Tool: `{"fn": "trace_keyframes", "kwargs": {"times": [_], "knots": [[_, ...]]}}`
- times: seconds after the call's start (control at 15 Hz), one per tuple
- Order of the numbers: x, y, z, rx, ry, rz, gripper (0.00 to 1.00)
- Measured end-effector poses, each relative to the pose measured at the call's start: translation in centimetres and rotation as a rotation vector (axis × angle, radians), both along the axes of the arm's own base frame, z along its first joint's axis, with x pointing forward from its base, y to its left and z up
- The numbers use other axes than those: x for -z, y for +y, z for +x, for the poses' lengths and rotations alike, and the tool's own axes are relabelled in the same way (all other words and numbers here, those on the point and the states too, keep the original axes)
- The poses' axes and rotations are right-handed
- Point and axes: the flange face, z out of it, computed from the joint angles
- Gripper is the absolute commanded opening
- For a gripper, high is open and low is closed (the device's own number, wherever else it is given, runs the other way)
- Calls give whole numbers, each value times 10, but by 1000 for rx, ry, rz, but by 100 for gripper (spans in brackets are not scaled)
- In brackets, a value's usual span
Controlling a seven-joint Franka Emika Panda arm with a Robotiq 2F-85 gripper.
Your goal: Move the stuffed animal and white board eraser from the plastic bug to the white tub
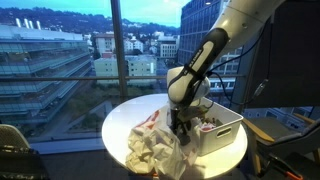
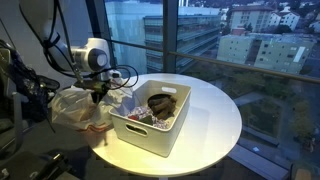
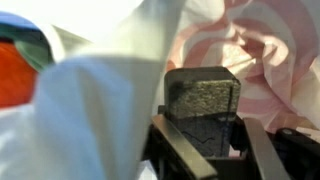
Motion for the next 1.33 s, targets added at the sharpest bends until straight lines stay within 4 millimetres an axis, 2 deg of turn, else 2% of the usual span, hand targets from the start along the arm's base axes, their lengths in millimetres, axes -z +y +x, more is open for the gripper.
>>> {"fn": "trace_keyframes", "kwargs": {"times": [0.33, 0.47, 0.73, 0.93, 1.13, 1.33], "knots": [[-42, -31, -11, 22, 297, 33, 31], [-70, -42, -5, 30, 382, 106, 31], [-144, -80, 19, 128, 341, 300, 31], [-182, -122, 26, 224, 263, 358, 31], [-195, -162, 28, 318, 195, 357, 31], [-175, -183, 28, 426, 119, 296, 31]]}}
